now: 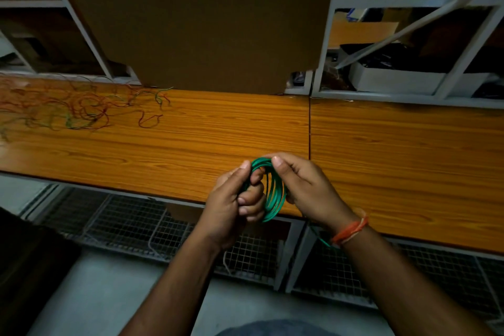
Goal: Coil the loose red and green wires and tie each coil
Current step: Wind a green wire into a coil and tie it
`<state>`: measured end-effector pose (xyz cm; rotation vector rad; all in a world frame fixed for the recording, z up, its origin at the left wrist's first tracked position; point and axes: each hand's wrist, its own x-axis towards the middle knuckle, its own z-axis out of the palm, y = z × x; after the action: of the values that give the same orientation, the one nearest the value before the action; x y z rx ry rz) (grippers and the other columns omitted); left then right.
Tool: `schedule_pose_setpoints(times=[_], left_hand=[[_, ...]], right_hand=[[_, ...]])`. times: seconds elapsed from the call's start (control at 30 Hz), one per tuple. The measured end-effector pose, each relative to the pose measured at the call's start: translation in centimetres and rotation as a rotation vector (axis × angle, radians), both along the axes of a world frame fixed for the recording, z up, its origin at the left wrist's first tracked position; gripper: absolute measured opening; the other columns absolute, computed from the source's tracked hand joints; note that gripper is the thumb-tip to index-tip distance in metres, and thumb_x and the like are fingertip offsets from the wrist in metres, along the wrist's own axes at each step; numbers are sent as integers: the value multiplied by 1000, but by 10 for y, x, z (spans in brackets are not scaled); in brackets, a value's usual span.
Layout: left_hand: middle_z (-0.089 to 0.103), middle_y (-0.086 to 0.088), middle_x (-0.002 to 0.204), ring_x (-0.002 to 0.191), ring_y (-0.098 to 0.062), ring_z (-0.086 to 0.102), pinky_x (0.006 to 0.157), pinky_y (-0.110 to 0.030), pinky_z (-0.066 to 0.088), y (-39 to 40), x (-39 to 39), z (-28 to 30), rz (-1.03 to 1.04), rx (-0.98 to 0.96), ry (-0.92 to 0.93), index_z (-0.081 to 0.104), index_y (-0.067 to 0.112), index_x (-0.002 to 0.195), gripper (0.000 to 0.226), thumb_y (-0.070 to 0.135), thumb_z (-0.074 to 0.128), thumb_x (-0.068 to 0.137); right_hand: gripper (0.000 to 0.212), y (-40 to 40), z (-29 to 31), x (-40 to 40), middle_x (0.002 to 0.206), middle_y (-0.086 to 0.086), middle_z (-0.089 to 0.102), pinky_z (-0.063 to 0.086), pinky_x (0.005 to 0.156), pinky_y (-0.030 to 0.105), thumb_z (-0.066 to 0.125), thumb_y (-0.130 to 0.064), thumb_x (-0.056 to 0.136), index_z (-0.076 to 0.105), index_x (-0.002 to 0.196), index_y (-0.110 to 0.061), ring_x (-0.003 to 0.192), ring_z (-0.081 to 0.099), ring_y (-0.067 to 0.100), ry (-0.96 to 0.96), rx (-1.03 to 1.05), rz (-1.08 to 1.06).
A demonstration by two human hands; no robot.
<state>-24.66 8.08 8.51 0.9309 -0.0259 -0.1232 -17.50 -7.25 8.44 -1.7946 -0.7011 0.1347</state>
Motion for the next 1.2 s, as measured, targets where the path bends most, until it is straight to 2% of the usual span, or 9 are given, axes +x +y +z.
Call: schedule_pose_setpoints(times=[0.13, 0.23, 0.37, 0.57, 0.73, 0.9, 1.03, 1.1, 1.2], left_hand=[[30, 10, 49, 38, -4, 28, 43, -21, 24, 1, -4, 2, -87, -32, 18, 53, 16, 82, 30, 36, 45, 102], [32, 8, 48, 38, -5, 30, 45, -23, 29, 1, -7, 2, -143, -46, 36, 57, 14, 83, 30, 37, 47, 100], [33, 11, 48, 40, -6, 20, 42, -21, 27, 1, -7, -3, -224, -237, 108, 55, 15, 79, 33, 40, 47, 100], [25, 12, 48, 40, -4, 17, 41, -20, 24, 12, -6, -11, -114, -421, 143, 52, 19, 75, 35, 36, 41, 103], [28, 10, 51, 42, -4, 22, 45, -21, 29, 44, -5, -20, -28, -623, 91, 53, 19, 79, 39, 35, 33, 108], [28, 10, 50, 44, -3, 21, 45, -20, 32, 56, -7, -23, 158, -633, 75, 54, 19, 75, 42, 32, 33, 108], [34, 10, 51, 43, -4, 31, 46, -19, 33, 61, -5, -18, 321, -616, 61, 51, 20, 77, 41, 33, 32, 110], [35, 11, 52, 44, -3, 34, 46, -18, 34, 63, -4, -14, 401, -596, 62, 51, 20, 77, 40, 34, 34, 110], [39, 13, 56, 47, -1, 37, 48, -16, 38, 64, -2, -12, 480, -547, 67, 50, 20, 77, 37, 37, 36, 107]], right_hand=[[39, 0, -5, -7, 67, -7, 55, 37, 57, 29, 39, -37, 109, 56, 80, -19, 57, 49, 6, -80, -47, -65], [37, -1, -4, -9, 63, -10, 52, 36, 57, 25, 37, -39, 108, 49, 74, -32, 59, 52, 5, -203, -98, -123], [36, 1, -7, -10, 63, -10, 51, 35, 58, 26, 36, -36, 109, 46, 74, -35, 59, 53, 7, -250, -96, -119], [30, -14, -20, -8, 68, -4, 60, 46, 61, 36, 41, -33, 110, 56, 88, -20, 63, 59, 11, -208, -128, -46], [30, -48, -46, 1, 75, -10, 61, 50, 64, 42, 38, -46, 103, 61, 102, -27, 70, 61, 14, -378, -427, -89], [33, -70, -65, -1, 93, -10, 63, 48, 71, 39, 35, -49, 102, 63, 107, -32, 89, 63, 18, -504, -570, -143], [24, -75, -69, -13, 96, -15, 68, 53, 72, 37, 48, -33, 103, 63, 122, -32, 88, 66, 10, -378, -346, -208], [18, -79, -65, -17, 84, -13, 67, 52, 67, 31, 54, -28, 102, 65, 116, -29, 79, 66, 6, -263, -172, -275], [11, -81, -53, -22, 88, -22, 63, 46, 67, 22, 59, -25, 99, 68, 104, -29, 82, 62, 0, -338, -166, -217]])
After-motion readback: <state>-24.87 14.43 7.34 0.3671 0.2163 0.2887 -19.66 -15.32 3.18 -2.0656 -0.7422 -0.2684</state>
